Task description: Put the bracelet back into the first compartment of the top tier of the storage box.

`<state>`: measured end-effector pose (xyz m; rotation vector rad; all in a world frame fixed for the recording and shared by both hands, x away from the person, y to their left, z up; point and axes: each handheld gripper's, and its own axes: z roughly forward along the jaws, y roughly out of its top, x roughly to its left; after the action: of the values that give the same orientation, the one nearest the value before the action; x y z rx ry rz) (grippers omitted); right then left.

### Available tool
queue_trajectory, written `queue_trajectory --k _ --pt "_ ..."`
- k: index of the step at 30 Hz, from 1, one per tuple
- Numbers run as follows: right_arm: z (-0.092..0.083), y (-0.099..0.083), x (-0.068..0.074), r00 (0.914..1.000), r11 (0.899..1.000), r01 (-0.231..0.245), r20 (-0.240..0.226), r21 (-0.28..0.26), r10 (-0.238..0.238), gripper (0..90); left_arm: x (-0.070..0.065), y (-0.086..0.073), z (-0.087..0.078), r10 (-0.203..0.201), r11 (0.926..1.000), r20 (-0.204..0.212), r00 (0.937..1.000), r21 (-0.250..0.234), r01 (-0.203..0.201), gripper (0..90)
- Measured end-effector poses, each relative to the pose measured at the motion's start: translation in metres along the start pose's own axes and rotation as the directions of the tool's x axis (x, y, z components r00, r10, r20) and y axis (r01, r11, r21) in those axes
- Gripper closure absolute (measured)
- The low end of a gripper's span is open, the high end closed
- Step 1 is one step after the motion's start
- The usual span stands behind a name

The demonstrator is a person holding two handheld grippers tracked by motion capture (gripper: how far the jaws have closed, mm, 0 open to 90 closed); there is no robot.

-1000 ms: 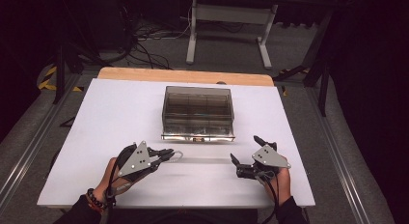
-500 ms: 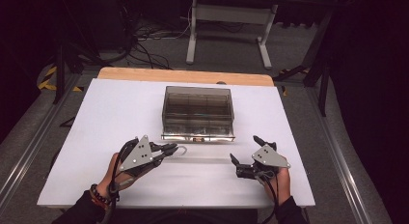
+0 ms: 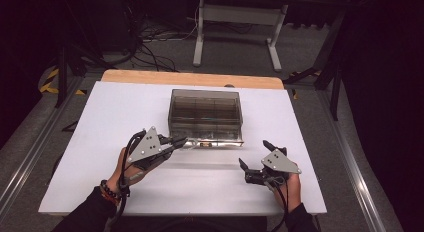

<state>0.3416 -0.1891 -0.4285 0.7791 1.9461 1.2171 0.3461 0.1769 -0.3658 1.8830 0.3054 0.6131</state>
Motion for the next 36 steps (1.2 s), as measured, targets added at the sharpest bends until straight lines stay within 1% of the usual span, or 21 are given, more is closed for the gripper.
queue_trajectory --k 2,6,10,13,18,20,24,26,28,30,31,32,34,36 --pt "0.000 0.000 0.000 1.0000 1.000 -0.005 0.000 -0.002 0.005 5.1 0.001 0.001 0.001 0.003 1.0000 -0.006 1.0000 -0.003 -0.003 86.1" --pt "0.001 0.000 0.000 1.0000 1.000 -0.005 -0.003 0.001 0.005 5.1 0.007 0.001 0.002 -0.011 0.9999 -0.014 0.9998 -0.007 0.011 86.1" --pt "0.001 0.000 0.001 1.0000 1.000 -0.003 -0.007 0.005 0.003 5.1 0.010 0.000 0.003 -0.013 0.9999 -0.024 0.9996 -0.003 0.013 86.1" --pt "0.002 0.000 0.001 1.0000 1.000 -0.004 -0.005 0.007 0.004 5.1 0.014 -0.001 0.005 -0.028 0.9996 -0.032 0.9991 -0.008 0.027 86.1" --pt "0.002 0.000 0.001 1.0000 1.000 -0.005 -0.007 0.004 0.005 5.1 0.021 -0.003 0.008 -0.040 0.9992 -0.052 0.9978 -0.010 0.040 86.1" --pt "0.002 0.000 0.001 1.0000 1.000 -0.005 -0.005 0.006 0.005 5.1 0.023 -0.004 0.010 -0.054 0.9985 -0.054 0.9971 -0.013 0.054 86.1" --pt "0.002 0.000 0.000 1.0000 1.000 -0.005 -0.006 0.005 0.005 5.1 0.027 -0.004 0.012 -0.057 0.9982 -0.070 0.9960 -0.021 0.055 86.1" --pt "0.002 0.000 0.001 1.0000 1.000 -0.004 -0.005 0.006 0.004 5.1 0.028 -0.002 0.012 -0.062 0.9977 -0.065 0.9959 -0.029 0.061 86.1" --pt "0.002 0.000 0.001 1.0000 1.000 -0.001 -0.006 0.007 0.001 5.1 0.028 -0.002 0.013 -0.058 0.9980 -0.072 0.9957 -0.030 0.056 86.1" --pt "0.002 0.000 0.001 1.0000 1.000 -0.004 -0.007 0.008 0.004 5.1 0.029 -0.002 0.014 -0.059 0.9980 -0.068 0.9959 -0.028 0.057 86.1" --pt "0.002 0.000 0.001 1.0000 1.000 -0.004 -0.008 0.009 0.004 5.1 0.029 -0.003 0.015 -0.058 0.9982 -0.077 0.9953 -0.020 0.056 86.1" --pt "0.003 0.000 0.001 1.0000 1.000 -0.002 -0.007 0.011 0.002 5.1 0.030 -0.003 0.015 -0.061 0.9981 -0.077 0.9952 -0.018 0.059 86.1" --pt "0.002 0.000 0.001 1.0000 1.000 -0.001 -0.009 0.010 0.001 5.1 0.032 -0.006 0.015 -0.082 0.9965 -0.062 0.9947 -0.019 0.081 86.1" --pt "0.003 0.000 0.001 0.9999 1.000 0.002 -0.011 0.010 -0.002 5.1 0.033 -0.007 0.015 -0.089 0.9960 -0.064 0.9940 -0.017 0.088 86.1"
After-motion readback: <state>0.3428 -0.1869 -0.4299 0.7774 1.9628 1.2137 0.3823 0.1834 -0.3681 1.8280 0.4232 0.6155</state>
